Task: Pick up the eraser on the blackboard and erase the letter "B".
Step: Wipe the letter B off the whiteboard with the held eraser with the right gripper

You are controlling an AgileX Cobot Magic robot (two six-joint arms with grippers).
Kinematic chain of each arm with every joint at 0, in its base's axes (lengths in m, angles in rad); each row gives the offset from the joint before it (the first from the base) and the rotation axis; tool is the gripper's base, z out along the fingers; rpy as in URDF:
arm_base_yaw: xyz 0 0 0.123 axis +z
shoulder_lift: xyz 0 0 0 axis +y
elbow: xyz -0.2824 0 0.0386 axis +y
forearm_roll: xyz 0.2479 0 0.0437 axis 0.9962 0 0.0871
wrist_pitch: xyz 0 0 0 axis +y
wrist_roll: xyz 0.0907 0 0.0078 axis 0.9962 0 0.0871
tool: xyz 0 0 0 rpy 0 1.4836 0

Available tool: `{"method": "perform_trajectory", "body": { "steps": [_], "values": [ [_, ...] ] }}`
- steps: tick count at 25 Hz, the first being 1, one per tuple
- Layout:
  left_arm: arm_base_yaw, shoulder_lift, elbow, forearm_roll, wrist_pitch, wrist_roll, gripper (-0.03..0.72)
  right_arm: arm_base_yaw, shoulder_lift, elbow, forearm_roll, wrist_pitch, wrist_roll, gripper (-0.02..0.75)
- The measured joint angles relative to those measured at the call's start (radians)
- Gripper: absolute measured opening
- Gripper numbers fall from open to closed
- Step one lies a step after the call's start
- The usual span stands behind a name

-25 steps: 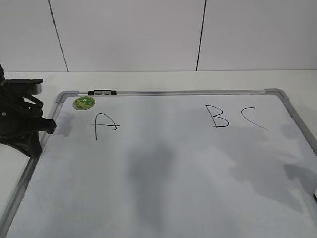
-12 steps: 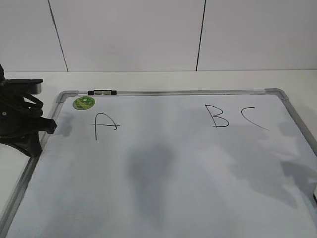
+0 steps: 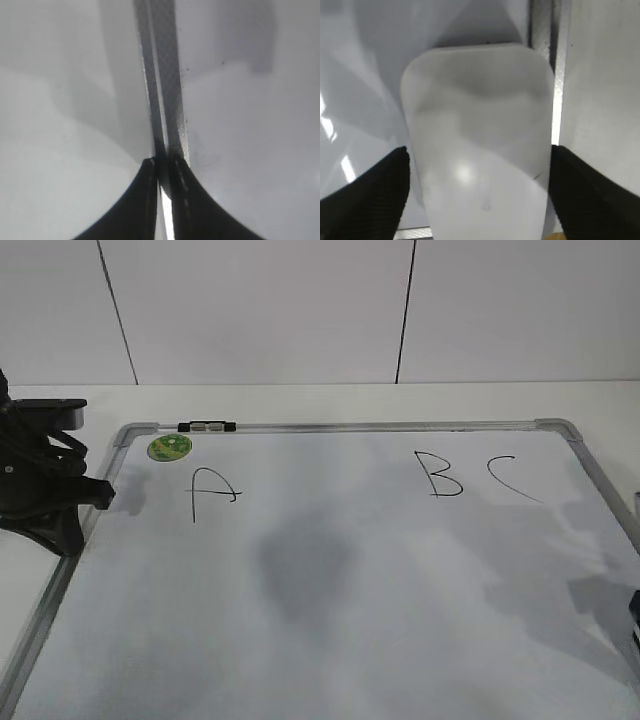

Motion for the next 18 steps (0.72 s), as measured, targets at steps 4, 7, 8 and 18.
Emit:
{"method": "perform_trajectory", "body": {
  "steps": [4, 7, 8, 18],
  "values": [
    [0.000, 0.000, 0.000, 0.000, 0.000, 0.000, 0.032, 0.000, 0.025, -0.002, 0.000, -0.009, 0.000, 0.657],
    [0.000, 0.000, 0.000, 0.000, 0.000, 0.000, 0.032, 0.000, 0.035, -0.004, 0.000, -0.011, 0.000, 0.640],
    [0.000, 0.000, 0.000, 0.000, 0.000, 0.000, 0.032, 0.000, 0.035, -0.004, 0.000, -0.011, 0.000, 0.633],
    [0.000, 0.000, 0.000, 0.000, -0.004, 0.000, 0.032, 0.000, 0.035, -0.006, 0.015, 0.016, -0.008, 0.541]
  ]
}}
